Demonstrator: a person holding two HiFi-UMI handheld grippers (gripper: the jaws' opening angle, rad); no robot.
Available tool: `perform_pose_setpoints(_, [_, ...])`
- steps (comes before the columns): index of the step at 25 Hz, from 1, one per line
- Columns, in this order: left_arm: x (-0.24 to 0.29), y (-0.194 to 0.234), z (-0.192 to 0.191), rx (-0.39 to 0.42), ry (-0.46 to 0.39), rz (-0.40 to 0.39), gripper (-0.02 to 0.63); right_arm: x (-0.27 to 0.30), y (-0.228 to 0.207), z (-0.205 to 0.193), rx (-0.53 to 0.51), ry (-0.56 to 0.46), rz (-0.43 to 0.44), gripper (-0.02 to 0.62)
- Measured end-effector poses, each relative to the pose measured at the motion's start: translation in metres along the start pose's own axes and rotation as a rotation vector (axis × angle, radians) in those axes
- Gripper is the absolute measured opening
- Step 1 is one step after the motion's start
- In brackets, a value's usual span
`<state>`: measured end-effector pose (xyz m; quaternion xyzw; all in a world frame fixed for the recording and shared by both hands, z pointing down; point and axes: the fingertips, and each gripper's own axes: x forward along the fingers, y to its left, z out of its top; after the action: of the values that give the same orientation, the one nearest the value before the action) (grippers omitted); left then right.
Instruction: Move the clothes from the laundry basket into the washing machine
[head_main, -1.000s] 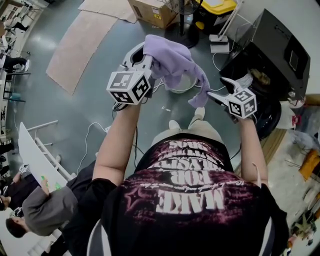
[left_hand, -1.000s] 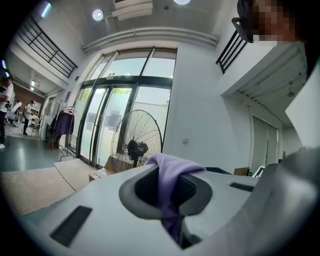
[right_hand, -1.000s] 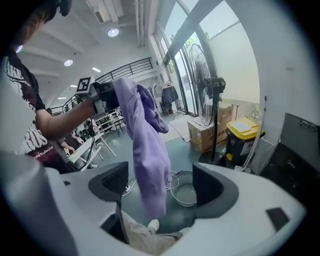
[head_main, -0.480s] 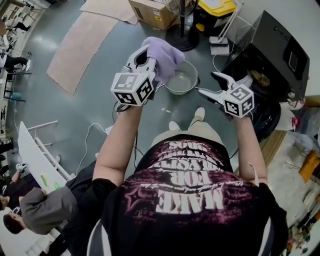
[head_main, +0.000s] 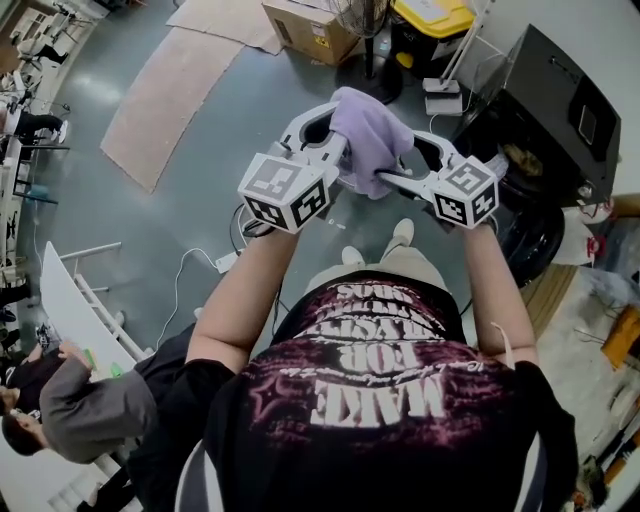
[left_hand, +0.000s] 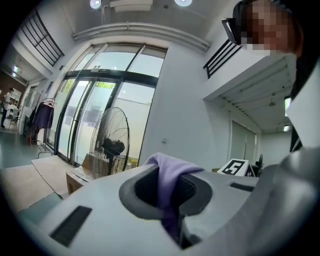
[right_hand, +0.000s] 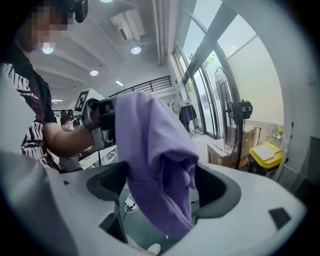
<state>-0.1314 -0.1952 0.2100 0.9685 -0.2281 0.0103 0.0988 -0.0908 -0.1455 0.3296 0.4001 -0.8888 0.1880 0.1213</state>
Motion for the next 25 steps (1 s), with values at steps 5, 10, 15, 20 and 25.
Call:
perform_pose_setpoints(5, [0.007, -0.044, 0.003, -0.013, 0.015, -0.149, 0.014, -0.002, -0.001, 0.004, 0.016, -0.035, -0.018, 0.46])
perform_pose_setpoints(10, [0.012, -0.079, 0.004, -0.04, 0.047, -0.301, 0.014, -0.007, 0.008, 0.006, 0.024, -0.084, -0.007, 0.465])
perform_pose_setpoints(15, [0.013, -0.112, 0.007, -0.145, 0.042, -0.49, 0.014, -0.009, 0.026, 0.015, 0.018, -0.179, 0.036, 0.465])
perform_pose_setpoints(20, [0.009, -0.13, 0.009, -0.175, 0.05, -0.627, 0.013, -0.012, 0.048, 0.021, -0.016, -0.25, 0.093, 0.367])
perform_pose_setpoints(25, [0.003, -0.143, 0.007, -0.157, 0.072, -0.721, 0.014, -0.021, 0.063, 0.021, -0.05, -0.274, 0.097, 0.179])
